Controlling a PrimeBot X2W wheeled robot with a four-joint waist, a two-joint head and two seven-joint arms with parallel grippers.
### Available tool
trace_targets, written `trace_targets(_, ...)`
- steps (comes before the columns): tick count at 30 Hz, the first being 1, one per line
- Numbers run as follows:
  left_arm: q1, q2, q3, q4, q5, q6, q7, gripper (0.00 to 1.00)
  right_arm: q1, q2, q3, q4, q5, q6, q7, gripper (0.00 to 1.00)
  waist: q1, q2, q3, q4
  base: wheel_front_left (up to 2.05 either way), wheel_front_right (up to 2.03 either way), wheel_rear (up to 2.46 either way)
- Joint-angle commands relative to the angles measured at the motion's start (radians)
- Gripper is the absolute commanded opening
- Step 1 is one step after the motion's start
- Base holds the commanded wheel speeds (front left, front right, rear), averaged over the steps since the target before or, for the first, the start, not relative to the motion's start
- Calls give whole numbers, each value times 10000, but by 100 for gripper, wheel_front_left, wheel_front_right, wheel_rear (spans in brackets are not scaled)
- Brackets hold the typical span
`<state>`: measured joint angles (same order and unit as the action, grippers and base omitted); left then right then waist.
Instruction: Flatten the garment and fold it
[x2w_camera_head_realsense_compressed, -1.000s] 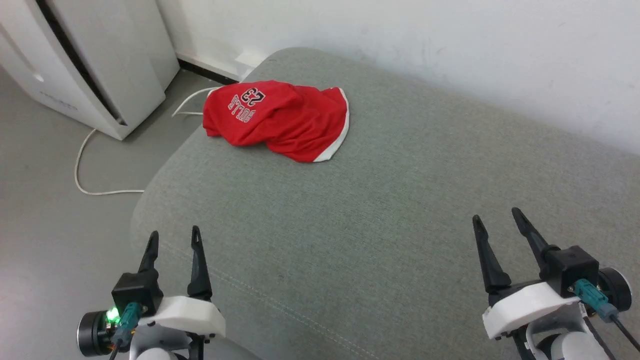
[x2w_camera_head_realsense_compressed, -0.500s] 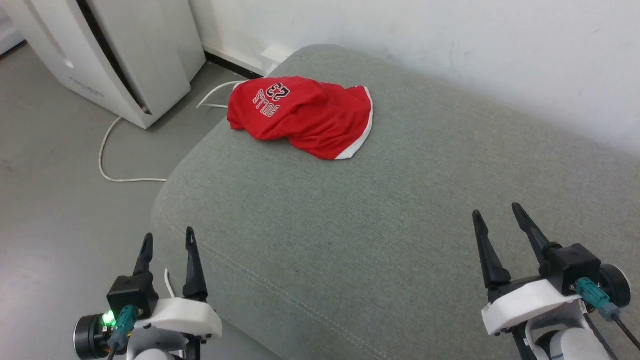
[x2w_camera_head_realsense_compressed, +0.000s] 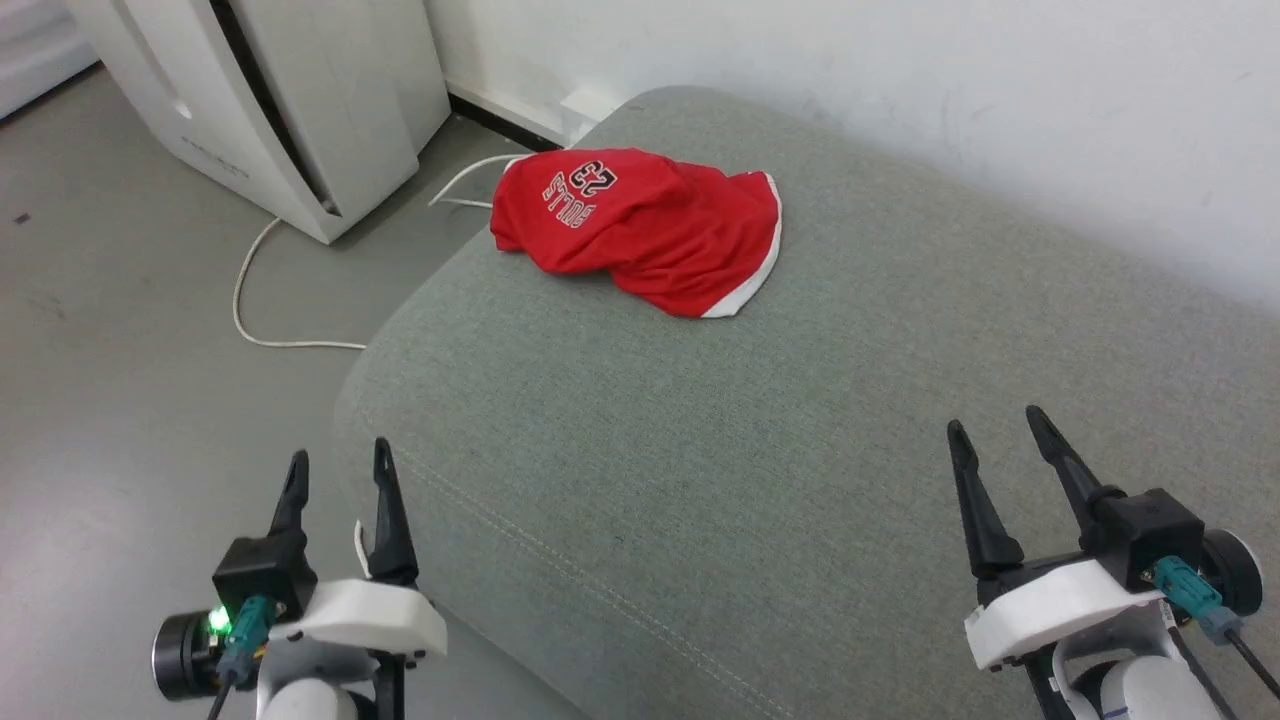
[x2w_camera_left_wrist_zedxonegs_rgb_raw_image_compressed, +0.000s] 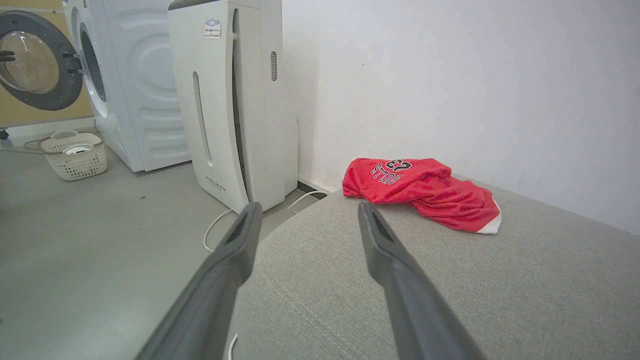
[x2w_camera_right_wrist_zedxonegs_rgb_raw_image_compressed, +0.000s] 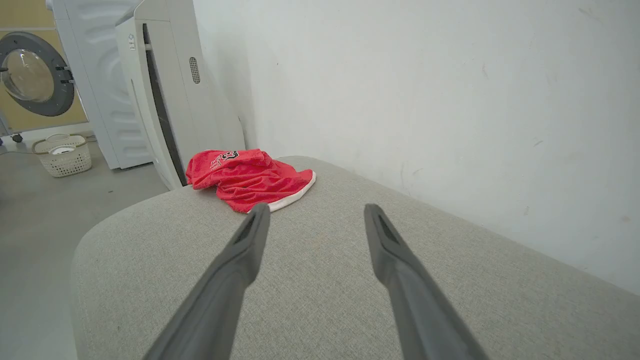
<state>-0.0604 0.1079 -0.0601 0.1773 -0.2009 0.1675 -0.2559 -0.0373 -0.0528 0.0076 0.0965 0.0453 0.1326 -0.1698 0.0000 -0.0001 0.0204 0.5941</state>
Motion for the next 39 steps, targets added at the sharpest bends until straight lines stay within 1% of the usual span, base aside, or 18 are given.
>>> trace_targets(1, -317, 81, -42, 30, -127, -118, -34, 100, -136, 26, -10, -64, -19, -19, 11, 100, 0, 1, 73, 8, 0, 0, 0)
trace_targets(2, -317, 81, -42, 30, -127, -118, -34, 100, -136, 26, -10, -64, -19, -19, 11, 100, 0, 1, 73, 8, 0, 0, 0)
trace_targets(3, -448, 78, -54, 54, -227, -223, 1, 100, -152, 26, -13, -103, -51, -19, 42, 100, 0, 1, 144, -1, 0, 0, 0)
trace_targets(7, -1457, 223, -10, 345, -719, -782, 338, 100, -409, 26, 90, -378, -309, -19, 279, 100, 0, 1, 749, -289, 0, 0, 0)
trace_targets(8, -2223, 355, 103, 596, -1020, -1063, 578, 100, -634, 26, 211, -601, -473, -19, 447, 100, 0, 1, 1269, -629, 0, 0, 0)
trace_targets(9, -2640, 419, 162, 740, -1193, -1209, 748, 100, -764, 26, 272, -719, -558, -19, 529, 100, 0, 1, 1574, -832, 0, 0, 0)
trace_targets(14, -4824, 953, 557, 1421, -1858, -1692, 1604, 100, -1533, 26, 538, -1292, -991, -19, 839, 100, 0, 1, 3335, -1985, 0, 0, 0)
trace_targets(16, -5675, 1276, 695, 1731, -2054, -1866, 2006, 100, -1810, 26, 564, -1495, -1130, -19, 894, 100, 0, 1, 4025, -2429, 0, 0, 0)
trace_targets(17, -6072, 1405, 798, 1866, -2216, -1942, 2240, 100, -1936, 26, 566, -1598, -1187, -19, 913, 100, 0, 1, 4373, -2649, 0, 0, 0)
trace_targets(18, -6072, 1405, 798, 1866, -2216, -1942, 2240, 100, -1936, 26, 566, -1598, -1187, -19, 913, 100, 0, 1, 4373, -2649, 0, 0, 0)
trace_targets(21, -7104, 1860, 974, 2203, -2551, -2153, 3000, 100, -2280, 26, 523, -1820, -1283, -19, 879, 100, 0, 1, 5273, -3262, 0, 0, 0)
trace_targets(25, -8119, 2541, 1228, 2546, -2976, -2291, 4199, 100, -2707, 26, 534, -1895, -1212, -19, 706, 100, 0, 1, 6203, -4068, 0, 0, 0)
trace_targets(28, -8586, 2913, 1463, 2701, -3349, -2218, 5180, 100, -2911, 26, 532, -1860, -1024, -19, 501, 100, 0, 1, 6672, -4579, 0, 0, 0)
trace_targets(30, -8788, 3107, 1681, 2809, -3603, -1997, 5842, 100, -3018, 26, 540, -1803, -907, -19, 367, 100, 0, 1, 6938, -4860, 0, 0, 0)
trace_targets(36, -8772, 3510, 2260, 3046, -4131, -1185, 7353, 100, -3325, 26, 698, -1542, -648, -19, 16, 100, 0, 1, 7473, -5478, 0, 0, 0)
trace_targets(39, -8589, 3568, 2430, 3133, -4320, -641, 8205, 100, -3436, 26, 719, -1385, -586, -19, -122, 100, 0, 1, 7545, -5587, 0, 0, 0)
